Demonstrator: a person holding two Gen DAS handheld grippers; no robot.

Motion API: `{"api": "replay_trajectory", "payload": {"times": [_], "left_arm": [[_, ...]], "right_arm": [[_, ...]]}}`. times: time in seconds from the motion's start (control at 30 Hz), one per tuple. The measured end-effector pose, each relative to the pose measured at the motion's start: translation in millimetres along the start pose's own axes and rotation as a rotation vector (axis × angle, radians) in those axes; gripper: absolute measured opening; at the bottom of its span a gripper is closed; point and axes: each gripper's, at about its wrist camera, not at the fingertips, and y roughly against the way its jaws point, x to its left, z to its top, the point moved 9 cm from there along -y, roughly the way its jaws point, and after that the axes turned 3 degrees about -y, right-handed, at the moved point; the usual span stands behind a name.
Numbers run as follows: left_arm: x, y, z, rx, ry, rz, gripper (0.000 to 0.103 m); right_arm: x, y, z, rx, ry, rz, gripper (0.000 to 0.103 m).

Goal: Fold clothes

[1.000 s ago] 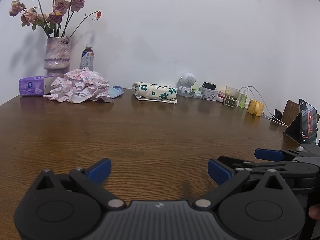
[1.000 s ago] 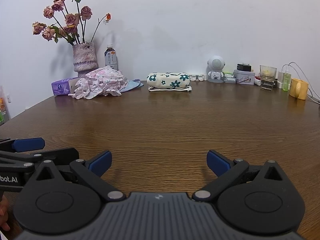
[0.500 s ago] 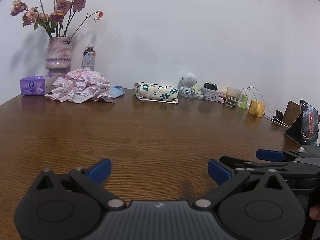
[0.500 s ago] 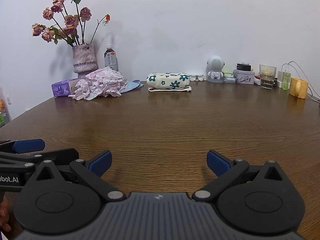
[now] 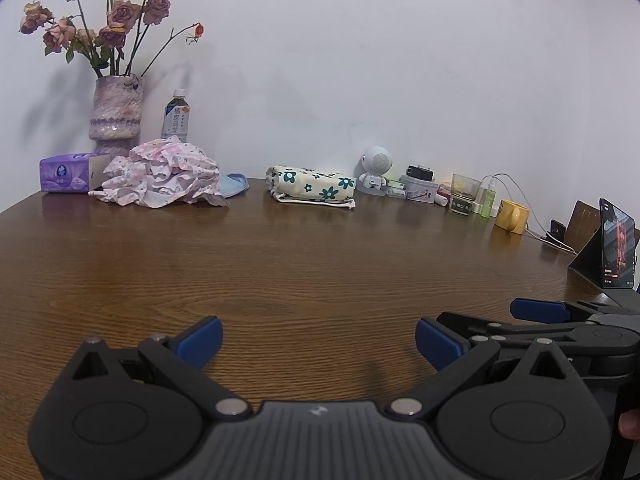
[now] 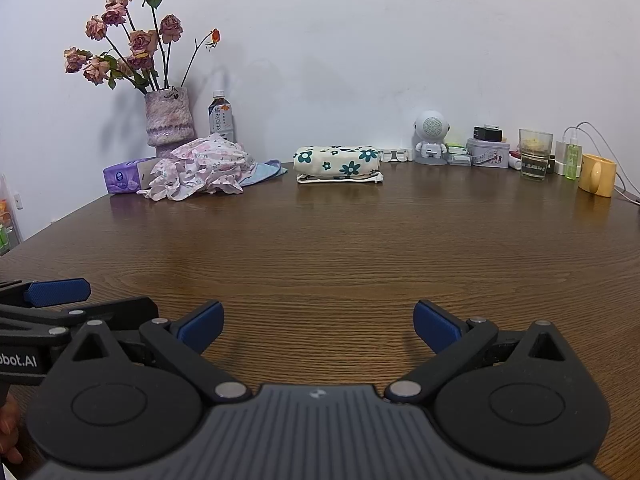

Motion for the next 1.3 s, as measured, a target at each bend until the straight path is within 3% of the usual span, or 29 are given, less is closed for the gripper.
{"api": "replay_trajectory", "payload": {"times": [1.07,1.3], "left_arm": [[0.9,-1.5,-0.4,0.016,0.001,-0.014,0.103],[-2.9,2.8,0.5,-0.02,-0.025,-0.001,0.103]], "right_arm": [[-1.3,-0.7,-0.1,0.007,-0.001,0.002,0.103],[-1.6,-0.8,0.1,0.008,-0.002,0.005,0.103]]}}
